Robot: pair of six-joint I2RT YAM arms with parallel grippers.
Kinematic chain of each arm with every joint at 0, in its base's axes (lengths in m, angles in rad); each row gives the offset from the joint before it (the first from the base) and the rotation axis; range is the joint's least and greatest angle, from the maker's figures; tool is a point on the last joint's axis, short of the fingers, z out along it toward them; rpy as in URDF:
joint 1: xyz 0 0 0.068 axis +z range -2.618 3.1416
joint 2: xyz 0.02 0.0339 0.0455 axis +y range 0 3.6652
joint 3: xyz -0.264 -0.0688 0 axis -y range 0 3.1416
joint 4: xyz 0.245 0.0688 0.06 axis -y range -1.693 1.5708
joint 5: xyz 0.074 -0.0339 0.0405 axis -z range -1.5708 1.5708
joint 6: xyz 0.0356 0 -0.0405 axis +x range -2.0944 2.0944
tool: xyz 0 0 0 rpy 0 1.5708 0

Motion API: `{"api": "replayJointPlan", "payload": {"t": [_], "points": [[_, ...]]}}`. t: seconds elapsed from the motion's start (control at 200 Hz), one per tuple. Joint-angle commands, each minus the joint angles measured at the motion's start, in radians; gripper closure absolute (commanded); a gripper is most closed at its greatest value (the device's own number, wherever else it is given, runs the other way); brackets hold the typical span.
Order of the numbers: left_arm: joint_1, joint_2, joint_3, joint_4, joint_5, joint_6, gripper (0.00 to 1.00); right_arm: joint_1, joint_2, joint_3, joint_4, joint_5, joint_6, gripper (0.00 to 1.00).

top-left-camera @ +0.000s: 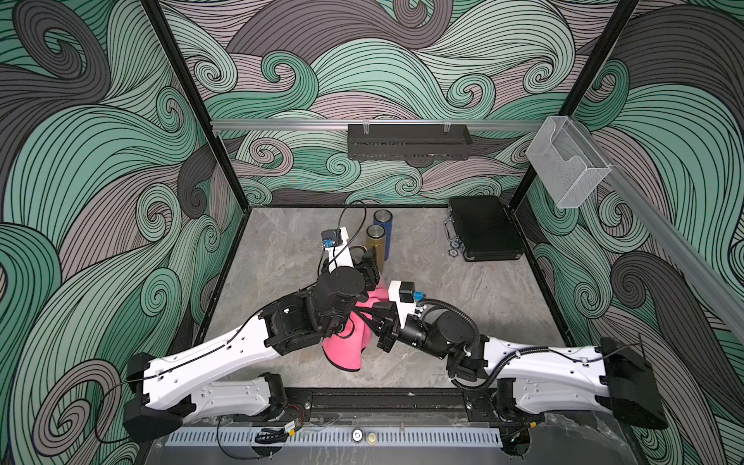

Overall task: Wipe the surface of the thermos
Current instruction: Wipe the dirt from the surface of the thermos.

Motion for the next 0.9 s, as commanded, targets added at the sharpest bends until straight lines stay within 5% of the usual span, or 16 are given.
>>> {"api": "replayJointPlan", "payload": {"t": [0.0, 0.24, 0.475, 0.615, 0.896], "points": [[0.009, -0.005, 0.071, -0.113, -0.089, -0.164, 1.00, -0.010, 0.101, -0.038, 0.106, 0.048, -0.072, 1.00], [0.009, 0.099, 0.267, -0.466, -0.141, -0.420, 1.00, -0.009, 0.096, 0.012, 0.106, 0.003, -0.122, 1.00], [0.010, 0.074, 0.210, -0.402, -0.104, -0.452, 1.00, -0.013, 0.018, 0.111, 0.044, 0.052, -0.153, 1.00], [0.011, 0.040, 0.104, -0.257, -0.065, -0.441, 1.00, -0.022, 0.089, 0.104, 0.125, 0.140, -0.094, 1.00], [0.009, 0.023, 0.117, -0.267, -0.078, -0.423, 1.00, -0.066, 0.250, 0.006, 0.290, 0.193, 0.043, 1.00]]}}
